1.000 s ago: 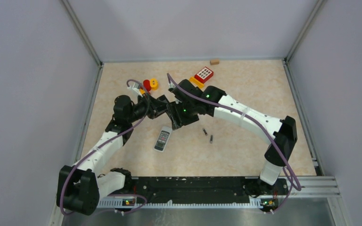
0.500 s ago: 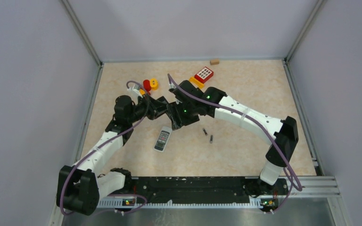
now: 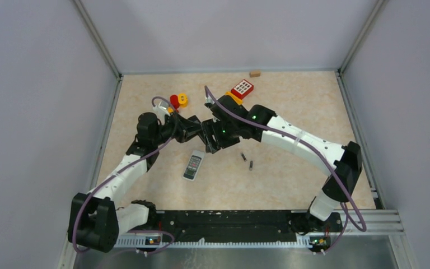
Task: Load the batteries into the remote control
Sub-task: Load the battery cover into the remote control.
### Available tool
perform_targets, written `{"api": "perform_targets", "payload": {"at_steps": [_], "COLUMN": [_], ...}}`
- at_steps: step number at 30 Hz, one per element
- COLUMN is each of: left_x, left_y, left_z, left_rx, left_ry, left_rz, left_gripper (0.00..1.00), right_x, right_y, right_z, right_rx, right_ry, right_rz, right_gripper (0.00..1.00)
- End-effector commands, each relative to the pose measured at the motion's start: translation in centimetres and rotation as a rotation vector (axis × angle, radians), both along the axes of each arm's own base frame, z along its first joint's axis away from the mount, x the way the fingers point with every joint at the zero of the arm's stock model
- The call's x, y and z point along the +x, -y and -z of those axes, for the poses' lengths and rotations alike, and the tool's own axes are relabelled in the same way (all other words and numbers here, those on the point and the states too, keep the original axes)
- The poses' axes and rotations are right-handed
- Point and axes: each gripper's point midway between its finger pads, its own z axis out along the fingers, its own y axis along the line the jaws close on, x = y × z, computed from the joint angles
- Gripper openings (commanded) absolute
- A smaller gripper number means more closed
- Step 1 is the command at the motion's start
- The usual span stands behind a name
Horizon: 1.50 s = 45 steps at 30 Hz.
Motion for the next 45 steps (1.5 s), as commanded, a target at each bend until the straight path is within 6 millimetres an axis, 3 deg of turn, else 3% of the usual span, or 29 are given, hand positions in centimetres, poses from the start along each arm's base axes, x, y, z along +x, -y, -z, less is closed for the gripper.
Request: {"api": "perform_targets", "payload": {"at_steps": [1, 9, 13, 17, 23, 31, 38, 45], "left_x": [0.8, 1.0, 1.1, 1.1, 1.0, 0.9, 0.8, -0.4], "left_y": [0.0, -0.3, -0.4, -0.4, -0.4, -0.1, 0.0, 0.1], "left_z": [-2.6, -2.5, -2.8, -3.3, -4.3, -6.9, -9.0, -11.4], "left_rx": [-0.034, -0.035, -0.04, -0.05, -0.08, -0.158, -0.215, -0.294], "left_ry": [0.07, 0.063, 0.068, 0.076, 0.087, 0.109, 0.137, 0.148], "left_rz": [0.003, -0.004, -0.007, -0.004, -0.005, 0.014, 0.021, 0.06], "left_gripper": [0.0, 0.0, 0.0, 0.0, 0.0, 0.0, 0.0, 0.0], "right_x": [0.6, 0.8, 1.3, 1.6, 1.7, 1.4, 1.6, 1.7], "right_y": [0.3, 0.1, 0.1, 0.3, 0.8, 0.6, 0.3, 0.4], "right_z": [-2.8, -3.3, -4.2, -5.6, -7.1, -8.0, -8.9, -7.3], "right_rx": [0.081, 0.105, 0.146, 0.238, 0.46, 0.832, 0.916, 0.953], "right_ry": [0.058, 0.069, 0.093, 0.107, 0.066, -0.07, -0.088, -0.15], "right_rz": [0.033, 0.043, 0.092, 0.175, 0.344, 0.53, 0.548, 0.602], "right_gripper": [0.62, 0.64, 0.72, 0.79, 0.81, 0.75, 0.72, 0.67]}}
